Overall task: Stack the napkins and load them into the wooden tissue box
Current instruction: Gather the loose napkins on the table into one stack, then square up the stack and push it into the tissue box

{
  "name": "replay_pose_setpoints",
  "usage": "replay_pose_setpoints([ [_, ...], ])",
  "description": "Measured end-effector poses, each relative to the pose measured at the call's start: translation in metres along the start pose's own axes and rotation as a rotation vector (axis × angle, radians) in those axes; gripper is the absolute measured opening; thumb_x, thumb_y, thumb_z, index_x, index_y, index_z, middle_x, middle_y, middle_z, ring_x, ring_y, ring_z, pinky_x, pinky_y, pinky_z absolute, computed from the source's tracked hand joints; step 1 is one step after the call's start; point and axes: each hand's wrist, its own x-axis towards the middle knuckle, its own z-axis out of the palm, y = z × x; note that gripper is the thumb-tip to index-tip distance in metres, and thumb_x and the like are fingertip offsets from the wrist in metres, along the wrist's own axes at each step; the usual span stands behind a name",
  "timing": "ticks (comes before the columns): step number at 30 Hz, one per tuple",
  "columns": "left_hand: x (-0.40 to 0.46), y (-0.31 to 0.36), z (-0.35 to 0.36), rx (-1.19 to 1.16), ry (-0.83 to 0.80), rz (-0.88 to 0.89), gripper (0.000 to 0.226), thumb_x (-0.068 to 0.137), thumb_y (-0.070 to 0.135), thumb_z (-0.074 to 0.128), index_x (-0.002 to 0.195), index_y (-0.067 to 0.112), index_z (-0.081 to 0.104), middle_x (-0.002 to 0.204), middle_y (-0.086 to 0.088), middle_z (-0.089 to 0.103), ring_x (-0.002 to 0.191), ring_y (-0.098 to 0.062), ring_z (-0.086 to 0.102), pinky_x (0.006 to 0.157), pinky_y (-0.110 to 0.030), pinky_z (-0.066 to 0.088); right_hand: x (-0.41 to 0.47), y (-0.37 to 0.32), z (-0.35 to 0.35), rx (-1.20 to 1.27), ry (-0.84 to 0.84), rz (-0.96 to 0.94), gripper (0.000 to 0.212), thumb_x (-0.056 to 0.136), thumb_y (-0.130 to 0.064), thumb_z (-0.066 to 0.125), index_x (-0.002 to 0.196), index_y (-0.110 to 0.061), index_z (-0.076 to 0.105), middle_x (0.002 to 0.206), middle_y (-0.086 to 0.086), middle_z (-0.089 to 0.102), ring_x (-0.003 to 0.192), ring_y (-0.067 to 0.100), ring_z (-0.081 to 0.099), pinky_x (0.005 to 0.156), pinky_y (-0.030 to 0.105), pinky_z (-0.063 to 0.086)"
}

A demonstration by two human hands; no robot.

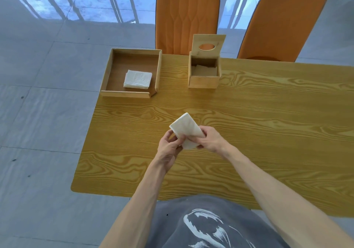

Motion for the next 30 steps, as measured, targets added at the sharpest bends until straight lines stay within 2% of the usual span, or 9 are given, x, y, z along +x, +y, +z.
replay_pose_setpoints([
  [3, 0.003, 0.006, 0.002, 0.316, -0.039, 0.081, 0.038, 0.082, -0.002, 0.075, 0.115, 0.015, 0.062, 0.101, -0.005, 0.072, 0.088, -0.014, 0.068, 0.080, -0.025, 0.053, -0.005, -0.004, -0.014, -0.297, 0.161, -0.140, 0.010, 0.084, -0.031, 0.074, 0.083, -0.025, 0.066, 0.073, -0.010, 0.062, 0.063, 0.003, 0.053, 0.062, 0.023, 0.042],
  [5, 0.005, 0.011, 0.000, 0.573, -0.011, 0.147, 0.039, 0.077, 0.005, 0.081, 0.110, 0.019, 0.065, 0.089, -0.002, 0.064, 0.079, -0.010, 0.060, 0.073, -0.018, 0.051, -0.007, -0.005, -0.021, -0.527, 0.249, -0.239, 0.006, 0.086, -0.032, 0.071, 0.088, -0.027, 0.069, 0.079, -0.006, 0.067, 0.074, 0.010, 0.057, 0.067, 0.027, 0.042],
  [8, 0.008, 0.014, -0.005, 1.031, 0.045, 0.317, 0.041, 0.075, 0.022, 0.083, 0.111, 0.028, 0.065, 0.102, 0.009, 0.058, 0.068, -0.007, 0.051, 0.072, -0.025, 0.049, -0.008, 0.005, -0.023, -0.749, 0.394, -0.384, 0.021, 0.084, -0.031, 0.074, 0.105, -0.026, 0.074, 0.092, -0.002, 0.073, 0.091, 0.017, 0.055, 0.074, 0.031, 0.047],
  [12, 0.006, 0.010, -0.001, 1.331, 0.024, 0.377, 0.041, 0.075, 0.033, 0.080, 0.112, 0.036, 0.063, 0.119, 0.018, 0.055, 0.074, -0.011, 0.063, 0.075, -0.033, 0.052, -0.009, 0.023, -0.018, -0.844, 0.457, -0.414, 0.020, 0.079, -0.024, 0.078, 0.099, -0.026, 0.076, 0.097, -0.009, 0.075, 0.092, 0.020, 0.055, 0.078, 0.030, 0.047],
  [14, 0.006, 0.006, 0.000, 1.358, 0.012, 0.345, 0.042, 0.075, 0.033, 0.080, 0.113, 0.037, 0.063, 0.119, 0.019, 0.055, 0.076, -0.011, 0.066, 0.073, -0.032, 0.052, -0.008, 0.033, -0.016, -0.858, 0.462, -0.353, 0.023, 0.076, -0.021, 0.080, 0.098, -0.026, 0.075, 0.102, -0.007, 0.074, 0.095, 0.021, 0.055, 0.083, 0.035, 0.049],
  [17, 0.008, 0.002, 0.000, 1.278, -0.009, 0.328, 0.036, 0.077, 0.023, 0.080, 0.109, 0.035, 0.067, 0.114, 0.014, 0.063, 0.060, 0.001, 0.061, 0.066, -0.027, 0.050, -0.009, 0.043, -0.017, -0.833, 0.497, -0.296, 0.022, 0.079, -0.024, 0.078, 0.100, -0.026, 0.075, 0.108, -0.007, 0.072, 0.098, 0.020, 0.056, 0.081, 0.026, 0.045],
  [23, 0.009, 0.006, 0.004, 0.937, -0.004, 0.251, 0.018, 0.082, 0.022, 0.078, 0.097, 0.028, 0.070, 0.062, 0.009, 0.062, 0.047, -0.001, 0.048, 0.055, -0.023, 0.040, -0.010, 0.034, -0.021, -0.586, 0.456, -0.322, 0.018, 0.084, -0.027, 0.074, 0.101, -0.024, 0.075, 0.103, -0.008, 0.074, 0.095, 0.012, 0.068, 0.082, 0.031, 0.053],
  [25, 0.012, 0.007, 0.005, 0.873, -0.015, 0.225, 0.022, 0.082, 0.016, 0.076, 0.099, 0.027, 0.069, 0.063, 0.005, 0.063, 0.051, -0.007, 0.048, 0.057, -0.029, 0.042, -0.008, 0.034, -0.022, -0.497, 0.397, -0.317, 0.023, 0.082, -0.024, 0.076, 0.105, -0.021, 0.073, 0.102, -0.008, 0.074, 0.093, 0.012, 0.067, 0.085, 0.032, 0.053],
  [30, 0.016, 0.003, 0.011, 0.866, -0.068, 0.223, 0.039, 0.081, 0.001, 0.066, 0.114, 0.022, 0.065, 0.099, 0.000, 0.072, 0.061, -0.008, 0.057, 0.061, -0.025, 0.046, -0.005, 0.036, -0.020, -0.396, 0.247, -0.195, 0.048, 0.087, -0.016, 0.069, 0.133, -0.018, 0.057, 0.120, 0.003, 0.065, 0.110, 0.016, 0.060, 0.097, 0.028, 0.045],
])
